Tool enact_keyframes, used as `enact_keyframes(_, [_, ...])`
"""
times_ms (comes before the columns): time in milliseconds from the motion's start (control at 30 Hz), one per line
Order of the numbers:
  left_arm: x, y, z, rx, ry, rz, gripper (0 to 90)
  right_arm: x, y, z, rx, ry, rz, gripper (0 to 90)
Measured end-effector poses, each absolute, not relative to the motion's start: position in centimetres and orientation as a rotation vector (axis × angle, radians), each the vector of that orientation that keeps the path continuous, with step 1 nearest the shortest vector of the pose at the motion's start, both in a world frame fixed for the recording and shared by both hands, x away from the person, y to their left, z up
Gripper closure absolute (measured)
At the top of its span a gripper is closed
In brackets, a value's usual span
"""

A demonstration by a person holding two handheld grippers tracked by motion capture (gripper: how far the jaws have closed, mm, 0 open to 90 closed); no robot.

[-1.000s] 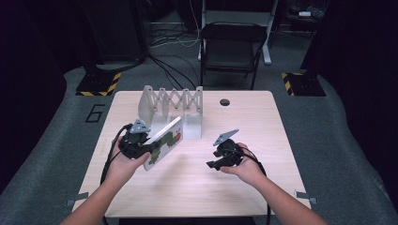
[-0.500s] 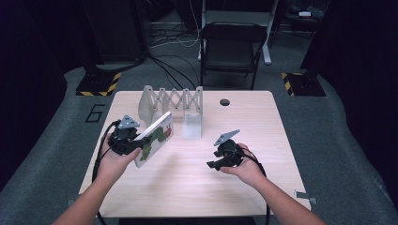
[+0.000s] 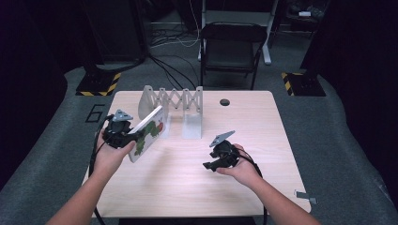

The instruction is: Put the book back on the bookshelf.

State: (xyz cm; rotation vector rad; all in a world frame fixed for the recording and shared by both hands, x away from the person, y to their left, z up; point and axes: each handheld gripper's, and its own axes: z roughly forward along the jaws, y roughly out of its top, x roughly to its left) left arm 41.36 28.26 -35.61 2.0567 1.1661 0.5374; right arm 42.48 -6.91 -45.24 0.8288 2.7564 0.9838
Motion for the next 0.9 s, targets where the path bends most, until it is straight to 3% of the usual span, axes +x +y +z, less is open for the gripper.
enact_keyframes(900, [44.0,28.3,-35.3,1.978,1.270,0.613,75.9,42.4,-7.1,-45.3,0.831,2.740,0.990,44.0])
